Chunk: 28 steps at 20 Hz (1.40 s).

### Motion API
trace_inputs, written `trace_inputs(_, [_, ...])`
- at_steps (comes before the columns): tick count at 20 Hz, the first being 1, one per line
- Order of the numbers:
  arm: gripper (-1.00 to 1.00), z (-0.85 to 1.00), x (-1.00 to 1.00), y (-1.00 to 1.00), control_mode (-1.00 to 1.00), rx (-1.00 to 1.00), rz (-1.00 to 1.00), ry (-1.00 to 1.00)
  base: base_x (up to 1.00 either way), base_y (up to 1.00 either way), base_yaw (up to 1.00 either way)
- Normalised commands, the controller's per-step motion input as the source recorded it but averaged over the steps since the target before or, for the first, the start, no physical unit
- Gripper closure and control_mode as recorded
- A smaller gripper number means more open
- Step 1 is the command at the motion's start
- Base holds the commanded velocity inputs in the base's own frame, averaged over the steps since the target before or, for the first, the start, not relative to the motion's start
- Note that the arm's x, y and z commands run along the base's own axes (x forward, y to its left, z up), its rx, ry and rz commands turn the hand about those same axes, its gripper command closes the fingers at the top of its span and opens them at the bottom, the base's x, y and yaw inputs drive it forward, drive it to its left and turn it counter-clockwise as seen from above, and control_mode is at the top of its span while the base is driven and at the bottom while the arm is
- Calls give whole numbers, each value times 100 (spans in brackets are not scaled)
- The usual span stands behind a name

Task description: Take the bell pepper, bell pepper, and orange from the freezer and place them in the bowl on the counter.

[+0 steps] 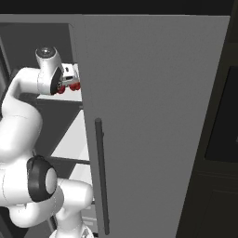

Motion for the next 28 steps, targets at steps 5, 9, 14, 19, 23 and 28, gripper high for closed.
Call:
trace_inputs(5, [100, 15, -32, -3, -100, 0, -5, 0, 0, 0, 0])
trace_inputs(9, [100, 11, -34, 0, -100, 0, -6, 0, 0, 0, 0])
trace_inputs(14, [100, 11, -45, -15, -100, 0, -7, 0, 0, 0, 0])
trace_inputs(19, [100, 17, -47, -30, -100, 0, -5, -2, 0, 0, 0])
trace_inputs(23, [100, 9, -59, -21, -100, 0, -4, 0, 0, 0, 0])
trace_inputs(28, [100, 2, -65, -4, -100, 0, -6, 0, 0, 0, 0])
